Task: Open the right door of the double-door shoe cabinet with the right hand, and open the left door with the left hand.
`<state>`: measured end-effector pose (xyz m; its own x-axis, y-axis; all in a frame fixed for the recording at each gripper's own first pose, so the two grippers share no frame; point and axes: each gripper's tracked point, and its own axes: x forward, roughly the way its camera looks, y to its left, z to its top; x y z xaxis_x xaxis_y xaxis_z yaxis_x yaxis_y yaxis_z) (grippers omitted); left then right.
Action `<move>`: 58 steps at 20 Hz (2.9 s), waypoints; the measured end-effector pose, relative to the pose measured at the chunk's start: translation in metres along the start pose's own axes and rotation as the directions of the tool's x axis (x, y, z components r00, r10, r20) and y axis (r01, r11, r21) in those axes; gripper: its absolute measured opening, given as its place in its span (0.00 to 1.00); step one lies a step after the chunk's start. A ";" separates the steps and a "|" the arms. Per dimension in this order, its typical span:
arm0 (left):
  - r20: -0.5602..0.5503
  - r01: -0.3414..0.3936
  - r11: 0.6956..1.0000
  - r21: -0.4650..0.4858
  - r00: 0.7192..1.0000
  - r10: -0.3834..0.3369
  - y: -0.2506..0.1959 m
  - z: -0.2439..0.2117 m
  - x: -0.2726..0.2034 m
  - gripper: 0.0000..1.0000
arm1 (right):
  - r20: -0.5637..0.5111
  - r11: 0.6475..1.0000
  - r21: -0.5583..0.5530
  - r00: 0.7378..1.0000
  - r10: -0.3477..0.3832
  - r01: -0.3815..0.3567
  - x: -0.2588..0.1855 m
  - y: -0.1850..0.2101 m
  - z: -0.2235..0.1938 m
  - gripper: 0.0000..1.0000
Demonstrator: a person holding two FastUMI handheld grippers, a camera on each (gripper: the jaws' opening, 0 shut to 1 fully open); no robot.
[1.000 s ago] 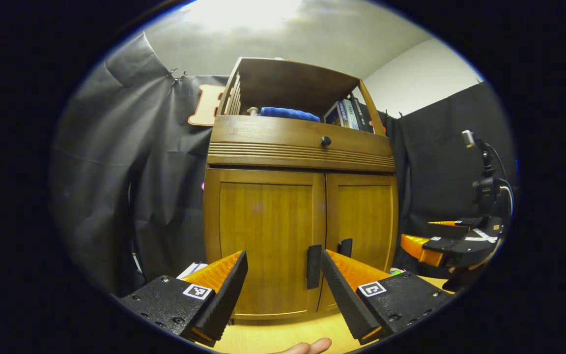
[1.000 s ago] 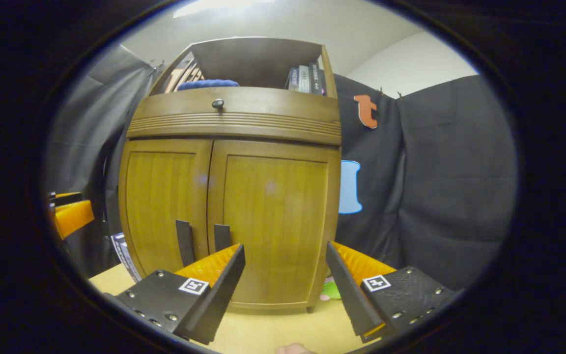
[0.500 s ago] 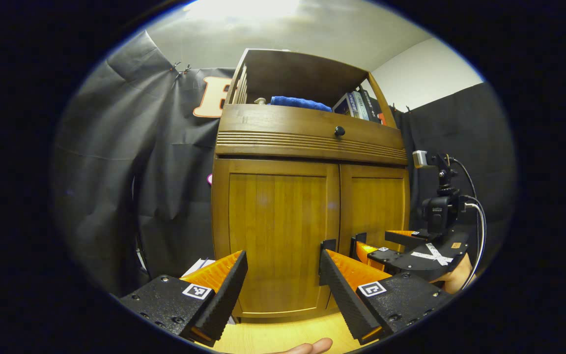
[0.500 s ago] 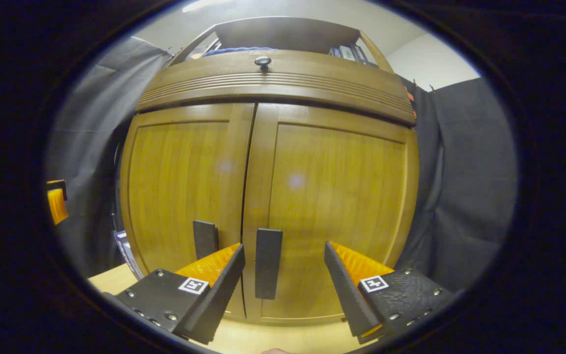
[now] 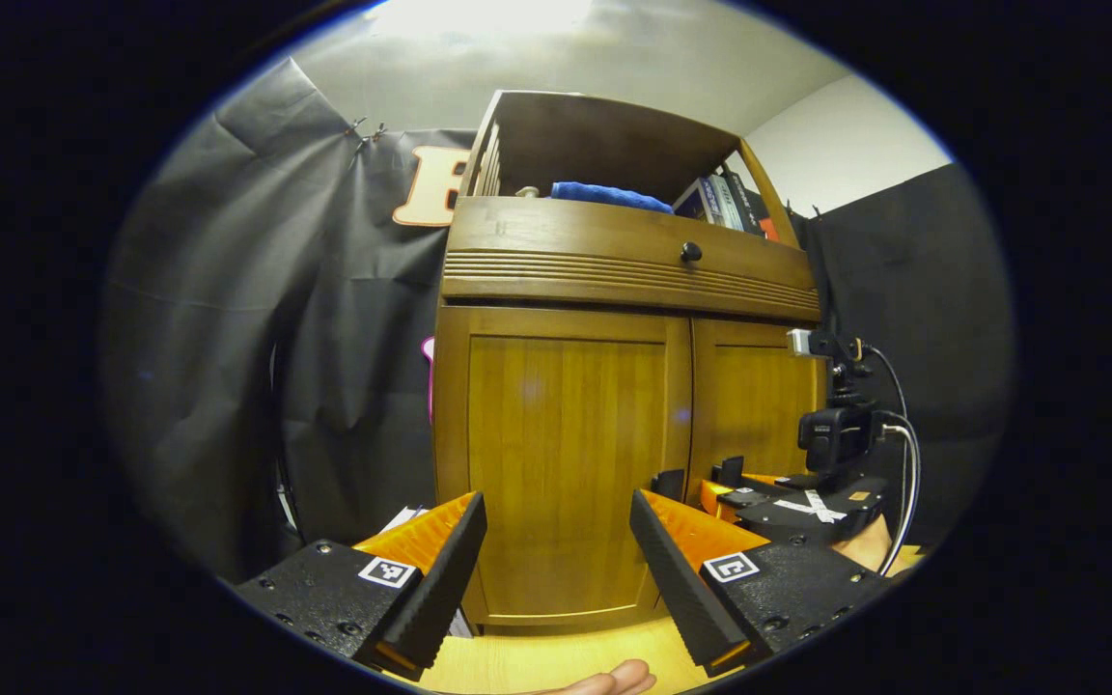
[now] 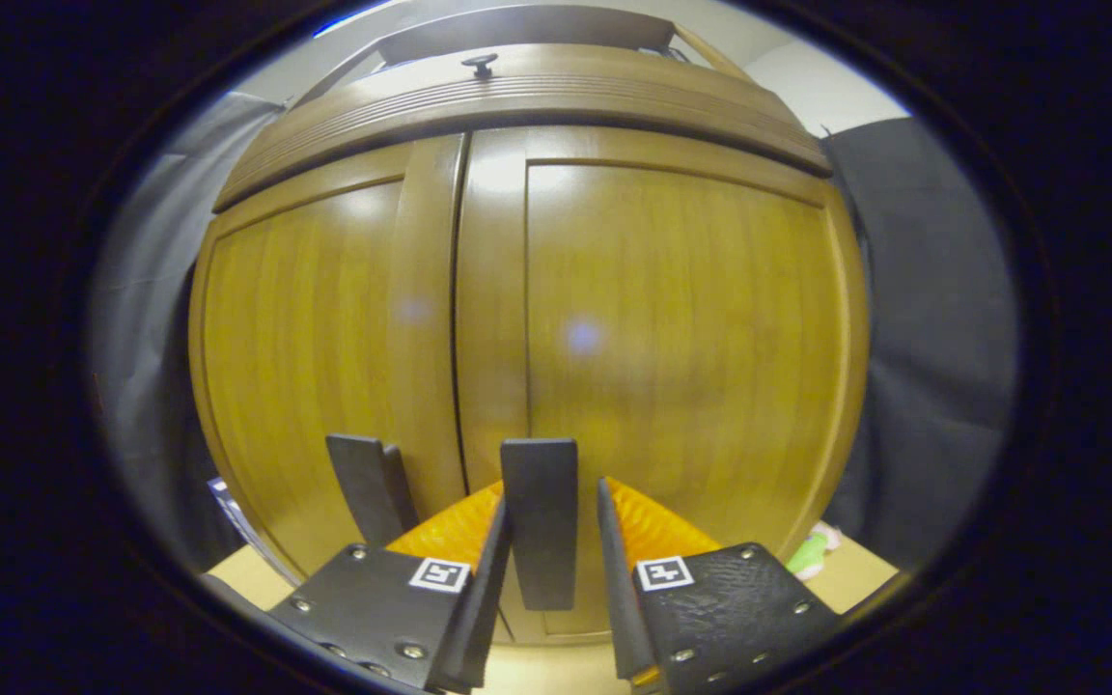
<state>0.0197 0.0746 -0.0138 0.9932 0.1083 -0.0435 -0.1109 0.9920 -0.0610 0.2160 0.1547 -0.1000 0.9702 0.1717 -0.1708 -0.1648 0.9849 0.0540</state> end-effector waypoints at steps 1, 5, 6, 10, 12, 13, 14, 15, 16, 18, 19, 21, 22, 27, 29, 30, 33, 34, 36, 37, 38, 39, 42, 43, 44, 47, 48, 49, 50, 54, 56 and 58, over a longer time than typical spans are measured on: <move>0.001 -0.003 1.000 -0.005 1.000 0.003 0.001 0.000 0.001 0.93 | -0.006 1.000 0.000 1.000 0.024 -0.024 -0.003 0.001 -0.002 0.40; -0.006 -0.003 1.000 -0.008 1.000 0.003 -0.001 -0.002 0.003 0.89 | -0.021 0.996 0.028 0.997 0.080 -0.079 -0.014 0.000 0.001 0.30; -0.010 0.001 1.000 -0.007 1.000 -0.001 -0.002 -0.003 0.003 0.89 | -0.023 0.996 0.022 0.996 0.086 -0.086 -0.021 -0.001 0.000 0.30; -0.026 0.003 1.000 0.005 1.000 -0.003 -0.008 -0.009 0.005 0.87 | -0.031 0.993 0.006 0.993 0.116 -0.116 -0.045 -0.005 0.000 0.30; -0.032 0.012 1.000 0.016 0.999 -0.012 -0.013 -0.012 0.006 0.87 | -0.034 0.991 0.002 0.991 0.132 -0.132 -0.059 -0.010 -0.003 0.30; -0.034 0.014 1.000 0.018 0.999 -0.013 -0.014 -0.012 0.006 0.87 | -0.032 0.990 -0.002 0.990 0.139 -0.139 -0.064 -0.012 -0.002 0.30; -0.034 0.014 1.000 0.018 0.999 -0.013 -0.014 -0.012 0.006 0.87 | -0.029 0.989 -0.004 0.989 0.146 -0.146 -0.069 -0.012 -0.001 0.30; -0.034 0.013 1.000 0.016 0.999 -0.013 -0.014 -0.012 0.007 0.87 | -0.022 0.989 -0.002 0.989 0.149 -0.149 -0.076 -0.015 0.000 0.30; -0.034 0.010 1.000 0.013 0.999 -0.010 -0.014 -0.012 0.007 0.87 | -0.016 0.989 -0.003 0.989 0.149 -0.149 -0.085 -0.020 -0.002 0.30; -0.036 0.010 1.000 0.010 0.999 -0.010 -0.015 -0.013 0.007 0.87 | -0.009 0.989 0.000 0.989 0.149 -0.149 -0.097 -0.026 -0.002 0.30; -0.039 0.012 1.000 0.010 0.999 -0.012 -0.016 -0.014 0.008 0.87 | -0.009 0.989 0.012 0.989 0.149 -0.149 -0.102 -0.029 -0.002 0.30; -0.044 0.014 1.000 0.014 0.999 -0.013 -0.018 -0.016 0.009 0.87 | -0.009 0.989 0.023 0.989 0.148 -0.148 -0.111 -0.035 -0.001 0.30; -0.044 0.014 1.000 0.019 0.999 -0.013 -0.019 -0.016 0.009 0.87 | -0.011 0.989 0.021 0.989 0.145 -0.145 -0.115 -0.038 -0.002 0.30; -0.052 0.014 0.999 0.045 0.999 -0.012 -0.023 -0.021 0.011 0.87 | 0.000 0.995 0.002 0.995 0.102 -0.102 -0.136 -0.053 0.000 0.29; -0.055 0.012 0.999 0.040 0.998 -0.009 -0.025 -0.021 0.012 0.88 | 0.006 0.996 0.006 0.996 0.093 -0.093 -0.144 -0.060 -0.002 0.29; -0.056 0.011 0.999 0.042 0.998 -0.008 -0.025 -0.022 0.012 0.88 | 0.006 0.996 0.013 0.996 0.091 -0.091 -0.147 -0.063 -0.003 0.31; -0.054 0.006 0.999 0.044 0.999 -0.003 -0.025 -0.022 0.012 0.88 | 0.004 0.995 0.045 0.996 0.089 -0.089 -0.151 -0.071 0.002 0.31; -0.052 0.005 0.999 0.043 0.999 -0.003 -0.026 -0.021 0.012 0.88 | 0.003 0.995 0.052 0.996 0.088 -0.088 -0.152 -0.073 0.002 0.29; -0.051 0.008 0.999 0.043 0.999 -0.005 -0.027 -0.021 0.011 0.88 | 0.000 0.996 0.040 0.997 0.080 -0.080 -0.155 -0.075 0.002 0.29; -0.052 0.009 0.999 0.044 0.999 -0.007 -0.027 -0.020 0.010 0.88 | -0.002 0.997 0.025 0.997 0.075 -0.075 -0.159 -0.077 0.002 0.31; -0.054 0.012 0.999 0.044 0.998 -0.009 -0.028 -0.022 0.010 0.88 | -0.004 0.998 0.011 0.998 0.068 -0.068 -0.166 -0.083 0.000 0.29; -0.058 0.014 0.999 0.041 0.998 -0.011 -0.029 -0.023 0.009 0.88 | -0.007 0.998 0.004 0.998 0.062 -0.062 -0.171 -0.089 0.000 0.31; -0.061 0.024 0.999 0.037 0.998 -0.022 -0.032 -0.023 0.010 0.88 | -0.009 0.999 0.009 0.999 0.045 -0.045 -0.179 -0.102 0.002 0.31; -0.062 0.025 0.999 0.036 0.998 -0.023 -0.032 -0.023 0.010 0.88 | -0.008 0.999 0.013 0.999 0.037 -0.037 -0.182 -0.107 0.002 0.29; -0.063 0.025 0.999 0.036 0.998 -0.022 -0.032 -0.024 0.010 0.87 | -0.006 0.999 0.021 1.000 0.029 -0.029 -0.188 -0.113 0.000 0.29; -0.065 0.021 0.999 0.046 0.998 -0.018 -0.035 -0.026 0.011 0.88 | 0.001 1.000 0.028 1.000 0.010 -0.010 -0.195 -0.125 0.000 0.29; -0.066 0.018 0.998 0.053 0.998 -0.014 -0.035 -0.026 0.011 0.88 | 0.002 1.000 0.031 1.000 0.002 -0.002 -0.198 -0.129 -0.001 0.29; -0.067 0.013 0.998 0.060 0.998 -0.009 -0.036 -0.027 0.011 0.88 | 0.000 0.999 0.032 1.000 -0.006 0.006 -0.200 -0.133 -0.001 0.29; -0.067 0.016 0.998 0.067 0.998 -0.012 -0.040 -0.028 0.012 0.89 | 0.001 1.000 0.022 1.000 -0.016 0.016 -0.203 -0.136 -0.001 0.29; -0.078 0.030 0.995 0.090 0.997 -0.023 -0.052 -0.035 0.013 0.88 | 0.008 0.995 -0.051 0.997 -0.081 0.082 -0.214 -0.155 0.001 0.29; -0.079 0.038 0.995 0.087 0.996 -0.032 -0.058 -0.037 0.013 0.90 | 0.013 0.989 -0.089 0.993 -0.117 0.118 -0.216 -0.167 0.001 0.31; -0.085 0.049 0.995 0.087 0.995 -0.042 -0.063 -0.039 0.013 0.90 | 0.014 0.987 -0.098 0.992 -0.128 0.129 -0.218 -0.175 0.000 0.29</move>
<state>0.0382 0.0107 -0.0495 0.9902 0.0610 -0.1257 -0.0584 0.9980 0.0241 0.0332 -0.0554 -0.0723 0.9858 0.0436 -0.1623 -0.0548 0.9964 -0.0648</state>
